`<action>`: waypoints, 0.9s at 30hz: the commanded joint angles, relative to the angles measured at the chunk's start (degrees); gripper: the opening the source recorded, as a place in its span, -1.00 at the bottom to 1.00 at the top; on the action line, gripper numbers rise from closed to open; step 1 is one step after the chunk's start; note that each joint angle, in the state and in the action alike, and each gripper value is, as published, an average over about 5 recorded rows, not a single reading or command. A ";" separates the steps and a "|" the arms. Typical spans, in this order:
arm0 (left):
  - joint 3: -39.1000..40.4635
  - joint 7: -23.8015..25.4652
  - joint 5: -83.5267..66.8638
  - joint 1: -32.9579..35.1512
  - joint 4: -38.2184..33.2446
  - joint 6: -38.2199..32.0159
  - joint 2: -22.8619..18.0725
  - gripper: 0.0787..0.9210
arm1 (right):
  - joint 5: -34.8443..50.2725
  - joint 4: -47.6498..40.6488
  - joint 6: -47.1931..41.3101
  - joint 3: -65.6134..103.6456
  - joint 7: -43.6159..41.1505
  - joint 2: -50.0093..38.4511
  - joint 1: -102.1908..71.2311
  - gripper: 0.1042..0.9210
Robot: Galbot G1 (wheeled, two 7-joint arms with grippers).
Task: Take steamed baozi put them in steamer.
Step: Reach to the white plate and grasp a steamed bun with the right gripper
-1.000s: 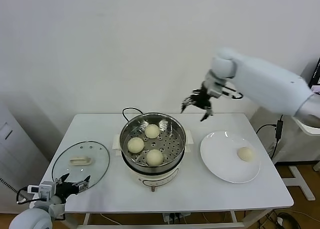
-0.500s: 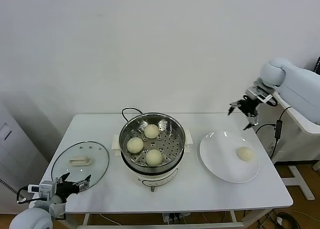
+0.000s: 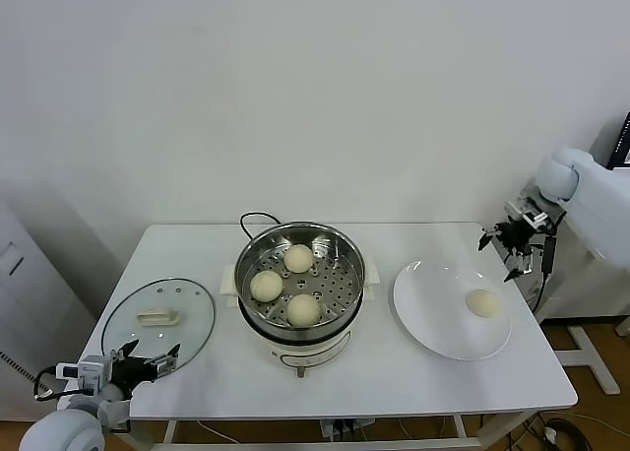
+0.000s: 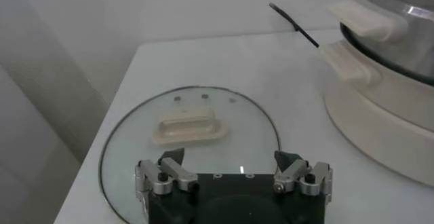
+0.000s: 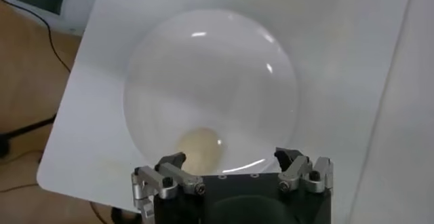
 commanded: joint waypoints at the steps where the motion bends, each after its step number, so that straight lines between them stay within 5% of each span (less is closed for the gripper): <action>1: -0.14 -0.04 0.02 0.12 0.00 0.01 0.08 0.77 | -7.77 -7.61 1.58 8.40 1.03 2.86 -8.28 0.76; 27: 0.44 -0.12 0.28 0.28 -0.48 0.34 -0.45 0.77 | -17.76 -15.47 3.26 19.93 8.25 8.42 -14.96 0.76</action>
